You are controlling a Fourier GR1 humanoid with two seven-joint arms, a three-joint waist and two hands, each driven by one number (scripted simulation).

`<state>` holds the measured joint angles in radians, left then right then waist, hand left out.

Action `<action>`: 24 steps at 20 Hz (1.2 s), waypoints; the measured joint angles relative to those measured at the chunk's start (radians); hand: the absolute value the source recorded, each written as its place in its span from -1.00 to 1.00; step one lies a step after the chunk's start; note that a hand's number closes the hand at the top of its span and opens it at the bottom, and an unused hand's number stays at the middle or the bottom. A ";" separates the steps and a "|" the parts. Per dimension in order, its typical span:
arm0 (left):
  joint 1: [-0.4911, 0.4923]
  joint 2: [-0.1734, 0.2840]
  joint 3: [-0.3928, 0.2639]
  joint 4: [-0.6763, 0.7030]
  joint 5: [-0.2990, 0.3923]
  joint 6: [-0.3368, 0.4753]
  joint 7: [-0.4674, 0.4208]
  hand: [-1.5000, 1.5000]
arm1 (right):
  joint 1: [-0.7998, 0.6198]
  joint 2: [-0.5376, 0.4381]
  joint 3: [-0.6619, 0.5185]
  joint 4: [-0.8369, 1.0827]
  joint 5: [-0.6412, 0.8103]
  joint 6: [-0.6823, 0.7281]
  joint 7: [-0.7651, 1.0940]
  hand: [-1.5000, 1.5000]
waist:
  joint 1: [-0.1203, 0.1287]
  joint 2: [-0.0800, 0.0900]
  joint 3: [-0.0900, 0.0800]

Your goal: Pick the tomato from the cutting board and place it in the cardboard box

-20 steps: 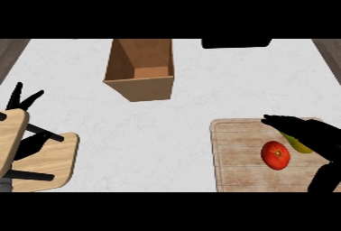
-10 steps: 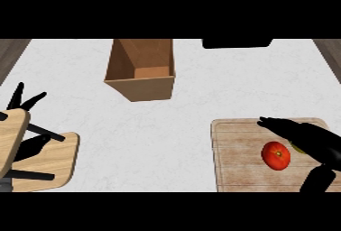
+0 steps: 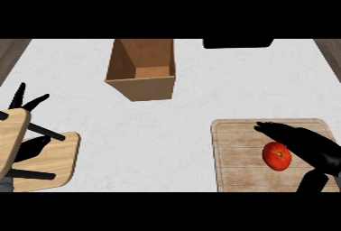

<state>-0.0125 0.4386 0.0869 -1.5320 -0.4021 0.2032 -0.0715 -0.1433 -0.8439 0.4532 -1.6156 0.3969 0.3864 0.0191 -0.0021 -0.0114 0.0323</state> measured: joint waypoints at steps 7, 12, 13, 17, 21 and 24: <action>0.003 -0.036 0.018 -0.021 -0.009 -0.018 0.035 0.00 | -0.001 0.023 0.016 0.024 0.018 -0.006 -0.013 1.00 | 0.003 0.000 0.001; 0.005 -0.051 0.033 -0.028 -0.015 -0.035 0.031 0.00 | -0.026 0.038 0.004 0.012 0.077 -0.081 -0.020 1.00 | 0.000 -0.003 -0.003; 0.006 -0.054 0.036 -0.029 -0.016 -0.038 0.029 0.00 | -0.032 0.035 -0.003 0.014 0.087 -0.095 -0.028 1.00 | 0.000 -0.003 -0.003; 0.030 -0.062 0.060 -0.046 -0.016 -0.046 0.022 0.00 | -0.019 0.101 -0.041 0.042 0.129 -0.178 0.146 1.00 | -0.022 -0.008 -0.007; 0.079 -0.061 0.093 -0.077 -0.024 -0.050 0.026 0.00 | 0.010 0.169 -0.096 0.051 0.174 -0.271 0.381 1.00 | -0.066 -0.024 -0.018; 0.087 -0.065 0.102 -0.086 -0.034 -0.056 0.027 0.00 | 0.016 0.228 -0.107 0.034 0.234 -0.332 0.549 1.00 | -0.072 -0.025 -0.021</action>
<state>0.0746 0.3733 0.1886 -1.6177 -0.4360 0.1475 -0.0445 -0.1268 -0.6159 0.3466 -1.5819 0.6309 0.0542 0.5682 -0.0737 -0.0368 0.0113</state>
